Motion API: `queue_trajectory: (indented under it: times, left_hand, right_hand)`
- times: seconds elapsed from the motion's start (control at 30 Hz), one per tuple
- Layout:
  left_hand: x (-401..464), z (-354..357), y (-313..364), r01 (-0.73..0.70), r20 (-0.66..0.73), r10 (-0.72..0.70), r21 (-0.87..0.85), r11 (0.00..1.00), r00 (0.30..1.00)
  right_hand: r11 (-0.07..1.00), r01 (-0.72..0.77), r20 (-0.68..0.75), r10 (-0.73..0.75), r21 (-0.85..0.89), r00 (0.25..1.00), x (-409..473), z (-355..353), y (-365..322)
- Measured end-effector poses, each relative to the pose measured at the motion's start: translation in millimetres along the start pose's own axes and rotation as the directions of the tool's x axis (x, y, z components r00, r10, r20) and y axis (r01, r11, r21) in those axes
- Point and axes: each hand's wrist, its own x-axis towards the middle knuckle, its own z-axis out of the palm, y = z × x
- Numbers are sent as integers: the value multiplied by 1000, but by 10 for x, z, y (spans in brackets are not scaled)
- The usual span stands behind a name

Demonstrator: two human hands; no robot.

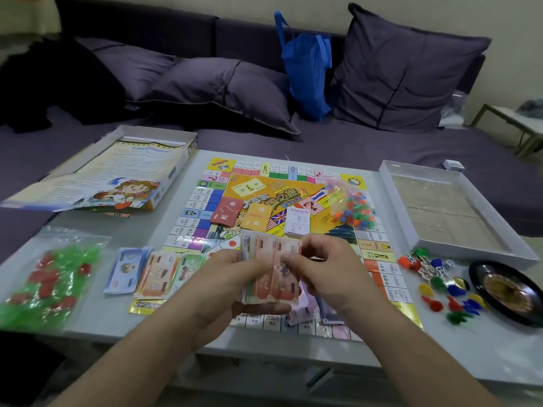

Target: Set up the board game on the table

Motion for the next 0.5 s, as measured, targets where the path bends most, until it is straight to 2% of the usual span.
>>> queue_trajectory:
  times: [0.23,0.43,0.5]
  left_hand:
    - [24,-17,-21,-61,-102,73,116,991,992]
    - [20,-15,4,-37,-130,49,90,995,990]
    - [36,-59,34,-18,-149,24,40,999,989]
  right_hand:
    - [999,-18,22,17,42,1000,-41,-10,-16]
    - [996,-48,95,41,73,995,-70,-6,-59]
    - [996,-67,33,65,60,997,-27,-25,-47]
